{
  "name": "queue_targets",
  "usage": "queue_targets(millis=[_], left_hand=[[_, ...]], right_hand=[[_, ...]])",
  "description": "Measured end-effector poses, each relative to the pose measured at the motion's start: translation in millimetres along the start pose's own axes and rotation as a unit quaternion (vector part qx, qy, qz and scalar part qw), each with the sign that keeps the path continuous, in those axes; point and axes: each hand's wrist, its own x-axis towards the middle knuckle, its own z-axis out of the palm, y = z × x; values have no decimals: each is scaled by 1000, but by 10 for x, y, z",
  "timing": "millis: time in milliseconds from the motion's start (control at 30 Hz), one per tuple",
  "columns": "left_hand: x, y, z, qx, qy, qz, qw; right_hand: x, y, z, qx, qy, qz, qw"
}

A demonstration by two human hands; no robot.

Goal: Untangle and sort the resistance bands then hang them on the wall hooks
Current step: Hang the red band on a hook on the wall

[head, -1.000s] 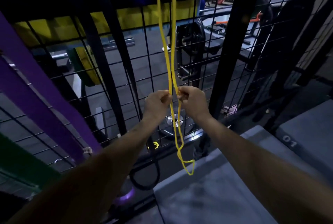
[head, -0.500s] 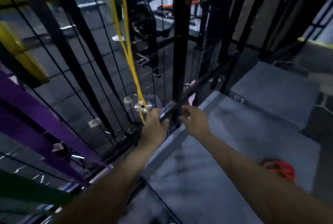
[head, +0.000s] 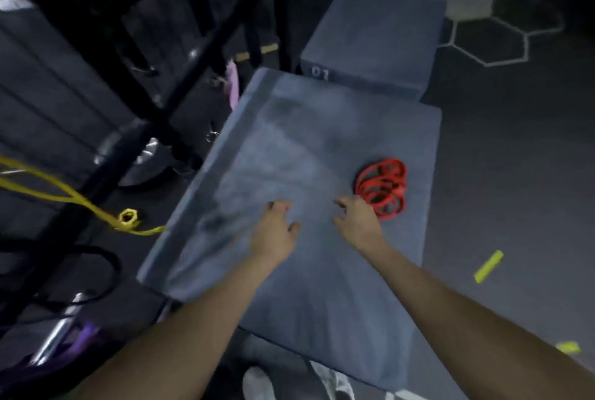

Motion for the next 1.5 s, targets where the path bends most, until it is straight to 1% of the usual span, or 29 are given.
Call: queue_targets(millis=[67, 167, 267, 367, 500, 633, 767, 833, 900, 967, 1067, 1233, 1367, 1500], left_hand=[[115, 87, 466, 11, -38, 1, 999], [285, 138, 1074, 28, -94, 10, 995], [529, 97, 1543, 79, -129, 35, 988], [831, 48, 1871, 121, -135, 46, 982], [1170, -13, 2222, 117, -124, 47, 984], [1371, -166, 2446, 138, -122, 63, 981], [1430, -299, 2502, 131, -117, 29, 984], [1370, -352, 2469, 135, -117, 19, 984], [1284, -362, 2377, 141, -116, 20, 983], [1223, -292, 2211, 137, -107, 21, 984], [1157, -35, 1833, 108, -81, 28, 990], [1028, 569, 908, 42, -22, 72, 996], [847, 897, -8, 25, 43, 111, 993], [499, 1024, -927, 15, 103, 155, 982]], right_hand=[[128, 475, -3, 6, -6, 39, 999], [312, 1104, 45, 12, 5, 92, 996], [533, 1616, 180, -7, 4, 127, 992], [781, 1959, 329, -33, 1, 113, 993], [1126, 2218, 493, -75, 27, 69, 994], [1366, 2396, 693, -164, 37, 39, 985], [1355, 2551, 846, -219, 64, 47, 973], [1288, 2545, 862, -227, 50, 32, 972], [1212, 2469, 823, -208, 26, 11, 978], [1132, 2296, 702, -159, 16, -15, 987], [1040, 1841, 392, -84, -3, -49, 995], [890, 764, -257, -1, -3, -129, 992], [636, -193, -767, -5, 7, -196, 981], [249, -1117, -1158, 1, 26, -262, 965]])
